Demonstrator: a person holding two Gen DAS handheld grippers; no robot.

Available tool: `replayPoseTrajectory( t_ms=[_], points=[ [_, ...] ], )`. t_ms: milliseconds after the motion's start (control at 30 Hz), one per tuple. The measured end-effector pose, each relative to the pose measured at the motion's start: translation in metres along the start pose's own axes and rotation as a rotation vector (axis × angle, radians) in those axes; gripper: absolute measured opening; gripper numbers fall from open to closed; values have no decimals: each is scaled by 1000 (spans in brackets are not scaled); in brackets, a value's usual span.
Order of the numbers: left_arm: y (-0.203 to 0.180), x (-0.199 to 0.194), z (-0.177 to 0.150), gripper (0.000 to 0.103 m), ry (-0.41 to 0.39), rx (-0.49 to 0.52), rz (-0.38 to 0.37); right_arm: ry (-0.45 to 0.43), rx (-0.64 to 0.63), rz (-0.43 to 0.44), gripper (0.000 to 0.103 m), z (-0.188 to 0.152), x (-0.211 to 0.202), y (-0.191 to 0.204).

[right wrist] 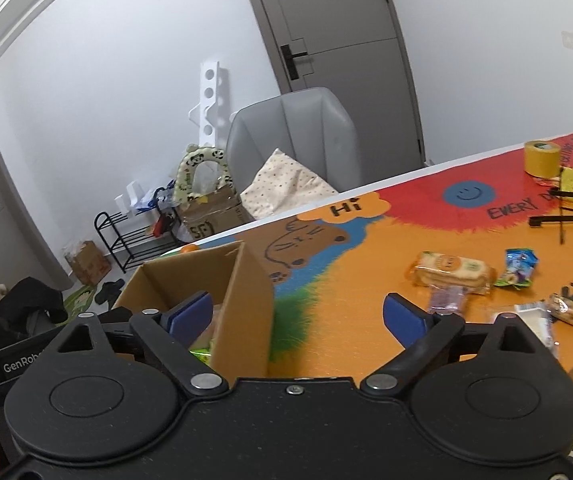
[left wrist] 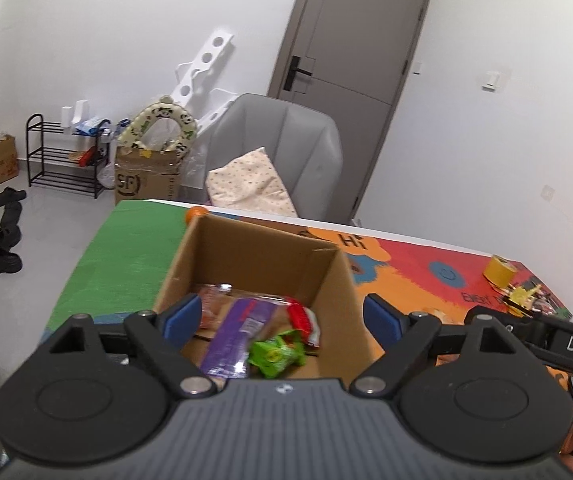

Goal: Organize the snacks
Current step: 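Move both open grippers back over the snacks on the table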

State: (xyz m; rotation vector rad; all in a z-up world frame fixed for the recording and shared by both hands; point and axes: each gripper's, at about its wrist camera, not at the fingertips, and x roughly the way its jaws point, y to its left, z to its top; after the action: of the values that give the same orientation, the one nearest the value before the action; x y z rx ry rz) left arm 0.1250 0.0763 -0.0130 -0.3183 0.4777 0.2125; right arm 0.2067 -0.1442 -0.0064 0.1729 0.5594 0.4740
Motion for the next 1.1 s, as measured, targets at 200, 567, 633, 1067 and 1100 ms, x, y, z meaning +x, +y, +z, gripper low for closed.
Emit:
replayPoseTrajectory(
  t_ms=[200, 567, 633, 1067, 1100],
  points=[
    [-29, 1, -9, 87, 10, 42, -23, 1, 18, -29, 100, -5, -11, -21],
    [-69, 4, -27, 87, 45, 86, -94, -21, 67, -105, 103, -11, -37, -67],
    [-76, 4, -30, 87, 49, 99, -105, -19, 75, -117, 103, -12, -41, -74],
    [-112, 9, -57, 87, 97, 151, -124, 2, 106, -155, 103, -29, -58, -119],
    [-115, 10, -60, 87, 104, 153, -126, 7, 111, -158, 103, -31, -58, -123]
  ],
)
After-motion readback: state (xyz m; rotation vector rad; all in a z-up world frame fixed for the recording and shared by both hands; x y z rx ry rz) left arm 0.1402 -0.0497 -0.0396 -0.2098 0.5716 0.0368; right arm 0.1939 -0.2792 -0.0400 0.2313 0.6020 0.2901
